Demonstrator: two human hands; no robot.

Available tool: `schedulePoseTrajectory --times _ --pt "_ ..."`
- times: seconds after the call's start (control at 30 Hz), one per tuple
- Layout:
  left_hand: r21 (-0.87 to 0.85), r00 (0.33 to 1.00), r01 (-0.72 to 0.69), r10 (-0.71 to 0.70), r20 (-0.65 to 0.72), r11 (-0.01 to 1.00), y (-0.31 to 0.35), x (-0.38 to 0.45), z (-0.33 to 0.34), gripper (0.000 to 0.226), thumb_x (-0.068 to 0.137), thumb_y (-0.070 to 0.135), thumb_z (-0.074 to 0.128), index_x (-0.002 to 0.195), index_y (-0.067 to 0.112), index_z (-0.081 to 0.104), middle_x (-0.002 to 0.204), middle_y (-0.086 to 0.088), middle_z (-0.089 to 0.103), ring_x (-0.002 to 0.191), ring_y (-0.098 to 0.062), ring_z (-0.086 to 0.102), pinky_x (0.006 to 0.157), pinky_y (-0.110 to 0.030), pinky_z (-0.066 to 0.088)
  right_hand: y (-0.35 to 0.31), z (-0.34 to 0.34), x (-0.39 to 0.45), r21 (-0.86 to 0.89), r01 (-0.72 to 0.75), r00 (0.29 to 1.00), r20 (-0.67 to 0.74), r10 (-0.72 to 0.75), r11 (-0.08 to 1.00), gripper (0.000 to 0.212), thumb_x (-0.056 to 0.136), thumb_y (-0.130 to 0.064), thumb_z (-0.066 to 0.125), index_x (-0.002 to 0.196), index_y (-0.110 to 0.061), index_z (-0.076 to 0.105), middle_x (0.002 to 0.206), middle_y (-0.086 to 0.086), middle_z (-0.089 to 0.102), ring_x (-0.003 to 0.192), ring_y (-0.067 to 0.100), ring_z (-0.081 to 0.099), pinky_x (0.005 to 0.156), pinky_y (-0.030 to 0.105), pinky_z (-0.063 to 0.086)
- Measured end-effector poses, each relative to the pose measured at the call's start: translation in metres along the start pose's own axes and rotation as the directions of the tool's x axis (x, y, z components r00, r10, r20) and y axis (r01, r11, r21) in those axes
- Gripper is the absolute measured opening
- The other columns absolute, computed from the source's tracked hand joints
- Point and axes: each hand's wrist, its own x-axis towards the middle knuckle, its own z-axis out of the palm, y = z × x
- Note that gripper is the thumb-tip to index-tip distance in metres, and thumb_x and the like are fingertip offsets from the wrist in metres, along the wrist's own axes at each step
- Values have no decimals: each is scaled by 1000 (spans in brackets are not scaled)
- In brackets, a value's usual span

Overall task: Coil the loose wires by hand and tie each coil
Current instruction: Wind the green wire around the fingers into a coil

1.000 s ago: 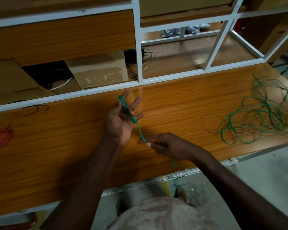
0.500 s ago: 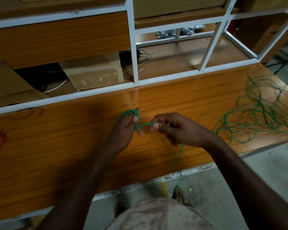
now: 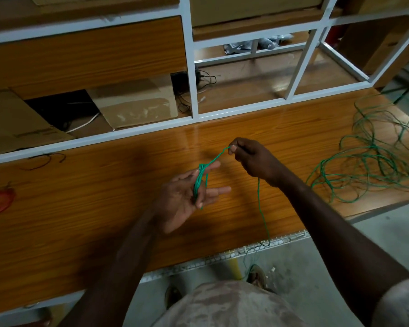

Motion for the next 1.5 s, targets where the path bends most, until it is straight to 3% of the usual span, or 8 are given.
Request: schedulePoseTrajectory --times 0.37,0.57,0.77,0.87,1.07,1.23,1.37,1.5 --pt "-429 984 -177 149 -100 886 14 9 8 52 113 27 28 158 3 41 65 -3 62 141 -34 58 112 -73 41 35 70 -30 -10 32 986 164 -30 999 19 111 -18 55 98 -18 69 78 -7 63 69 4 51 65 26 42" --pt "-9 896 -276 253 -364 961 15 30 1 42 116 28 29 154 19 46 93 -12 77 133 -25 65 122 -55 30 11 92 -60 -26 44 964 262 -36 999 21 111 -22 58 107 -10 74 73 -29 59 68 -5 53 67 14 37" --pt "518 866 -230 416 -277 824 3 44 -8 56 119 20 26 105 -2 76 113 15 80 151 -7 41 121 -34 42 -20 77 -68 -122 112 929 365 -60 986 24 112 -24 57 126 -12 72 82 -36 67 77 -9 65 70 11 45" --pt "694 853 -187 466 -238 696 -8 49 -17 52 115 37 31 117 7 74 106 4 82 112 11 57 116 -50 44 -29 64 -66 -200 156 916 395 -66 967 25 111 -35 57 123 -20 73 99 -2 77 89 13 71 79 40 57" --pt "833 880 -72 428 -206 549 -3 36 -24 47 117 35 33 153 14 53 85 17 76 85 -17 66 88 -36 52 -48 16 -61 -142 119 932 357 -61 983 23 109 -32 61 98 -17 75 63 -8 54 53 4 44 53 21 34" --pt "784 954 -47 260 -148 619 -10 30 -42 46 116 40 34 149 17 58 75 -9 75 97 -23 69 98 -33 47 -61 -21 -47 -128 165 965 225 -133 978 24 108 -32 61 98 -17 76 60 -3 55 50 12 44 49 30 37" --pt "541 990 -59 120 -78 839 -15 21 -34 47 114 26 39 92 -6 66 69 -37 64 113 -45 68 118 -42 47 -67 -35 -24 45 142 987 74 -145 989 27 107 -31 63 99 -8 75 59 -4 47 53 18 43 49 30 38" --pt "219 999 -36 43 -27 975 -13 10 -20 46 114 15 31 123 -24 54 76 -23 69 126 -47 62 117 -64 43 -54 -24 6 92 133 991 -21 -132 987 31 108 -35 62 97 -9 75 69 5 49 58 22 42 51 34 38"
